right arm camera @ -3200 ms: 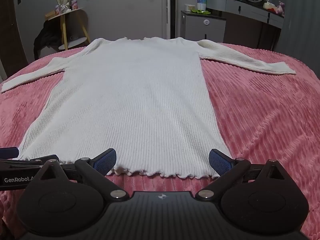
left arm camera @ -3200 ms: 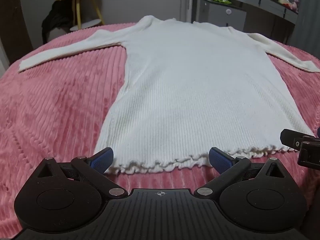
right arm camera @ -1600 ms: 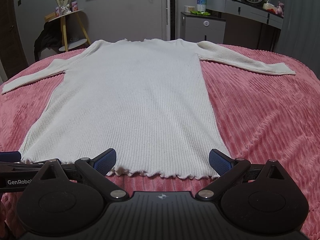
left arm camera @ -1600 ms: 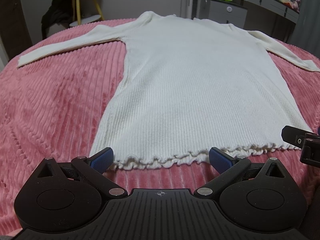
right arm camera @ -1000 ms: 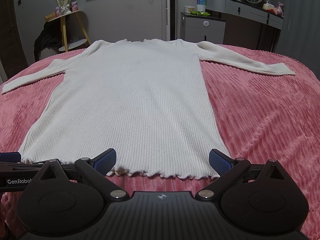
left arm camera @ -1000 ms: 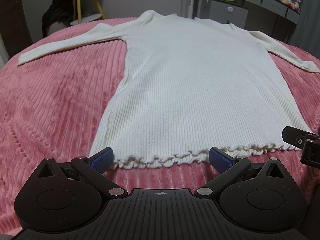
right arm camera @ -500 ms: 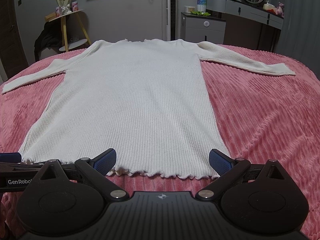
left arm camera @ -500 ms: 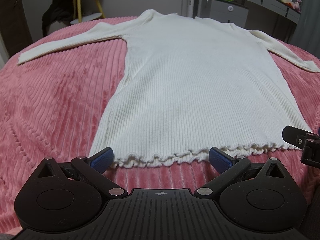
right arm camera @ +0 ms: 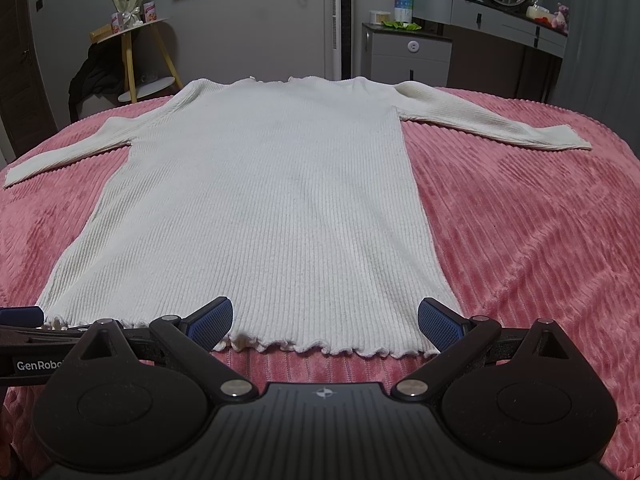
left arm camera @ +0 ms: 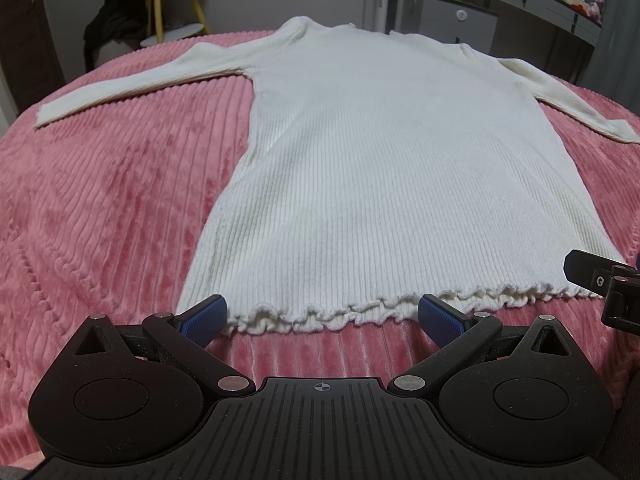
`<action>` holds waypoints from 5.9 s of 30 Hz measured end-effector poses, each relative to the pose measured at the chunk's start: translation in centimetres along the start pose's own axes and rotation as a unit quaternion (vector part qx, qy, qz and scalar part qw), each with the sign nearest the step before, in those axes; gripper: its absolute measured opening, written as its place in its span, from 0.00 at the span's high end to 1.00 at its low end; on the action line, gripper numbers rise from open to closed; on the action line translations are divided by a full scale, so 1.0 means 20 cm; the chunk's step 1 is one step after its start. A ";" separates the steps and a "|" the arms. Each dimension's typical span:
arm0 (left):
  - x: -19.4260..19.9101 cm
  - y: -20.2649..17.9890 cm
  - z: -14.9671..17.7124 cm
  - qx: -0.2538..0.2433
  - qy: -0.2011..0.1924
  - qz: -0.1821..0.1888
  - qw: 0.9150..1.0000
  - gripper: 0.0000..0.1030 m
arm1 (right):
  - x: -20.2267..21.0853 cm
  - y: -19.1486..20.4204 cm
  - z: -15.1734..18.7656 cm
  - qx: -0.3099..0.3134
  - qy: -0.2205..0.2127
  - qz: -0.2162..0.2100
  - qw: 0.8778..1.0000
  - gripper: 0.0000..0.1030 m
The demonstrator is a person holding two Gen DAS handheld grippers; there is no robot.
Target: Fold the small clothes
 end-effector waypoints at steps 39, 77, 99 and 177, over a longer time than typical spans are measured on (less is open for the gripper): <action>0.00 0.00 0.00 0.001 0.002 0.002 1.000 0.00 | 0.00 -0.01 0.00 -0.003 -0.003 -0.006 1.000 0.04; -0.32 -0.31 -0.70 0.080 -0.099 -0.052 0.991 0.00 | -0.19 -1.91 -0.59 -0.360 -0.201 0.009 0.911 0.52; -0.50 -0.35 -0.67 0.054 -0.060 -0.043 0.996 0.00 | -0.44 -2.28 -0.92 -0.274 -0.233 0.112 0.926 0.95; -0.91 0.01 -1.18 0.168 0.010 0.125 0.978 0.77 | -0.82 -1.03 -0.56 -0.307 -0.220 -0.114 0.919 0.69</action>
Point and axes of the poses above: each gripper's, at about its wrist camera, not at the fingertips, and x roughly against the way its jaws point, y to its left, z to its underside, the point moved 2 cm from there along -x, roughly the way its jaws point, and after that the axes turned 13 degrees about -z, right-handed, at the moved point
